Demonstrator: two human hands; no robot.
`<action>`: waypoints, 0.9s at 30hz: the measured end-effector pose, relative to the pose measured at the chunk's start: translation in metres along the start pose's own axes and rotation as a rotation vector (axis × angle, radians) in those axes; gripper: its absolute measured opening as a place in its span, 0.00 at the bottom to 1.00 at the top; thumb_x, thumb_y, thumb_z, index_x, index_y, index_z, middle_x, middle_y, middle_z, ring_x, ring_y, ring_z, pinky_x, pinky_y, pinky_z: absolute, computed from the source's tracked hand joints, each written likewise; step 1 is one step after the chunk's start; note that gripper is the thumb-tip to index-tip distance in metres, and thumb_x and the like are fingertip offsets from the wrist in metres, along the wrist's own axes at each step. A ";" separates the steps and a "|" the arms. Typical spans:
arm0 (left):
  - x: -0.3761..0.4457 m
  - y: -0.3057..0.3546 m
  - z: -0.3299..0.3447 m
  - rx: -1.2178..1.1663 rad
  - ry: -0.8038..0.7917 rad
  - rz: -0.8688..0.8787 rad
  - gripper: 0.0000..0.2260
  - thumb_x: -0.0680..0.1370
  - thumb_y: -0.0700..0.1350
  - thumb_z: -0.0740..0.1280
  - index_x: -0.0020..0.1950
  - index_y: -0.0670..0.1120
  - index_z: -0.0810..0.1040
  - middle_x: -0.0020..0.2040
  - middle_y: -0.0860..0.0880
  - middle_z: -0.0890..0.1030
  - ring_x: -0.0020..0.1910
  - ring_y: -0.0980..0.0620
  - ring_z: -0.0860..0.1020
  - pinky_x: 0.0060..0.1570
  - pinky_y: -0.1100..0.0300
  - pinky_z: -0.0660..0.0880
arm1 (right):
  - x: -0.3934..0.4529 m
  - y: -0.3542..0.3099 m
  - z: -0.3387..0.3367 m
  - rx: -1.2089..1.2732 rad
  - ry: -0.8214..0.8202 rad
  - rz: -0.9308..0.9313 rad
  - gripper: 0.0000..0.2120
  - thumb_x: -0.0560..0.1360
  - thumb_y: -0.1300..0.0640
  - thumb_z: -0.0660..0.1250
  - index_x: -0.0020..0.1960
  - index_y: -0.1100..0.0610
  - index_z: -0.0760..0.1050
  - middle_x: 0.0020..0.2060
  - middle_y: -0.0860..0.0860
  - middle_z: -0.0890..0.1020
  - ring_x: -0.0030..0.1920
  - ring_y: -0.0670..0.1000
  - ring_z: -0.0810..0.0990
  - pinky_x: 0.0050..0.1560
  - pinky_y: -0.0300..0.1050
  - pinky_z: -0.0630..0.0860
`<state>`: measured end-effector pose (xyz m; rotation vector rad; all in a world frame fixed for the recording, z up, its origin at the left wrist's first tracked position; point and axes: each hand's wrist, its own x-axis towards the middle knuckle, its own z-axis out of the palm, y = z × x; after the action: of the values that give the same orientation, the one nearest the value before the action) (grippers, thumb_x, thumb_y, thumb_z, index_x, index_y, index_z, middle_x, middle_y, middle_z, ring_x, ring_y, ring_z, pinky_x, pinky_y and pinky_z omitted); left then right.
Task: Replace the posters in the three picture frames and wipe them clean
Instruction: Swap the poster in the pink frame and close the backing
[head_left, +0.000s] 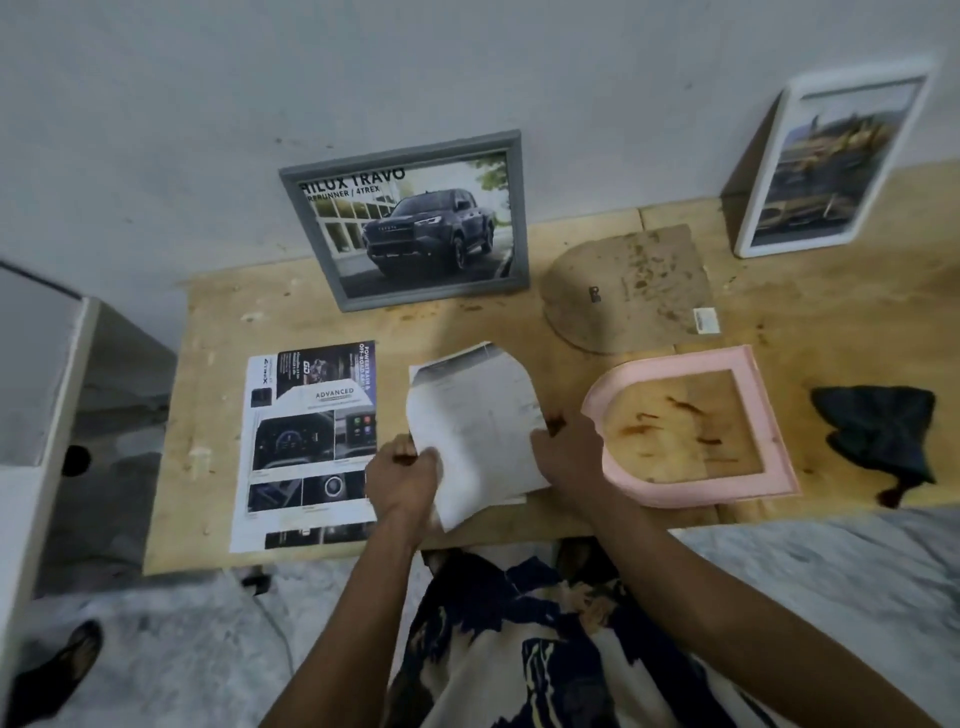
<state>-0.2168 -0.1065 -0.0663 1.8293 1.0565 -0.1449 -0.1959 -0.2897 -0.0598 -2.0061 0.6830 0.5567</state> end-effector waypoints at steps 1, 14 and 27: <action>-0.006 0.001 0.002 -0.042 0.018 -0.016 0.14 0.72 0.36 0.71 0.34 0.47 0.68 0.33 0.51 0.74 0.34 0.51 0.71 0.46 0.59 0.69 | 0.002 0.000 -0.005 -0.011 -0.027 -0.004 0.11 0.76 0.58 0.63 0.57 0.60 0.75 0.50 0.54 0.80 0.52 0.57 0.78 0.53 0.48 0.74; -0.080 0.005 0.013 -0.575 -0.272 -0.235 0.08 0.75 0.29 0.65 0.47 0.41 0.74 0.44 0.39 0.79 0.34 0.47 0.72 0.27 0.58 0.66 | -0.013 0.028 -0.070 0.275 0.137 -0.028 0.27 0.74 0.53 0.69 0.71 0.54 0.67 0.64 0.54 0.75 0.62 0.55 0.74 0.59 0.46 0.71; -0.168 -0.040 0.069 -0.739 -0.563 -0.395 0.08 0.77 0.33 0.69 0.54 0.40 0.78 0.48 0.43 0.83 0.47 0.44 0.81 0.36 0.53 0.82 | -0.070 0.092 -0.121 0.555 0.160 0.089 0.23 0.71 0.69 0.66 0.62 0.53 0.71 0.50 0.56 0.81 0.43 0.54 0.81 0.36 0.44 0.78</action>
<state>-0.3252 -0.2553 -0.0422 0.8301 0.8838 -0.4162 -0.2946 -0.4174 -0.0153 -1.5121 0.9143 0.2215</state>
